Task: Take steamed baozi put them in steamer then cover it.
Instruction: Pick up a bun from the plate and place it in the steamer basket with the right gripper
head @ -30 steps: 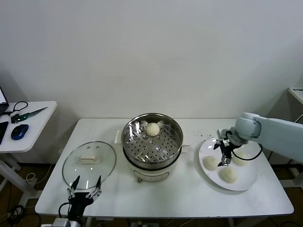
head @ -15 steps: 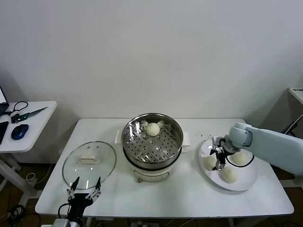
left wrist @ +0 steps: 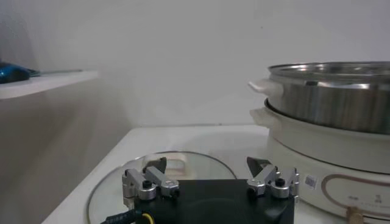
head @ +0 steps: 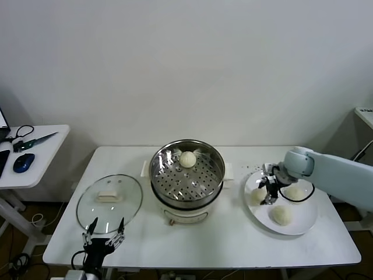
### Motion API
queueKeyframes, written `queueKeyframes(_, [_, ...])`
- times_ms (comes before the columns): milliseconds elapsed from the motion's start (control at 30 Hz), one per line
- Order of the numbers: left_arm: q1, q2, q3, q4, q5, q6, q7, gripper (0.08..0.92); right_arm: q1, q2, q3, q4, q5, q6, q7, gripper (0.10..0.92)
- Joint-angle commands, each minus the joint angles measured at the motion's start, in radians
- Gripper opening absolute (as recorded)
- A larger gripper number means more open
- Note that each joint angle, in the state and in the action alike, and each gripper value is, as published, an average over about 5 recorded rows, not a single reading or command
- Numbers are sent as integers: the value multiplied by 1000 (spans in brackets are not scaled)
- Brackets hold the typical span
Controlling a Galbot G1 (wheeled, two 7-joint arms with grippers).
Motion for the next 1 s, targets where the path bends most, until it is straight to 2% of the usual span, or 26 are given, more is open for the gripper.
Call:
queueKeyframes(33, [0,2,2,-2,2,1,1,823,604,109,-346,73,270,22,-108,670])
queueKeyframes(200, [-5,8,5,-6,1,4,2,823,744,242,-320,110,455,-18,-110,670])
queueKeyframes(433, [-7,19,3,-14,-9,4,1,823,575,466,-141,127,578,-149,33,670])
queueKeyframes(667, [0,25,-4,-24,-13,3,1,823,381,667,-117,24,532,-181,82,670])
queueKeyframes(1000, [7,18,-1,-22,-7,-5,-1,823,193,750,-125,-135,388,-182,105,670])
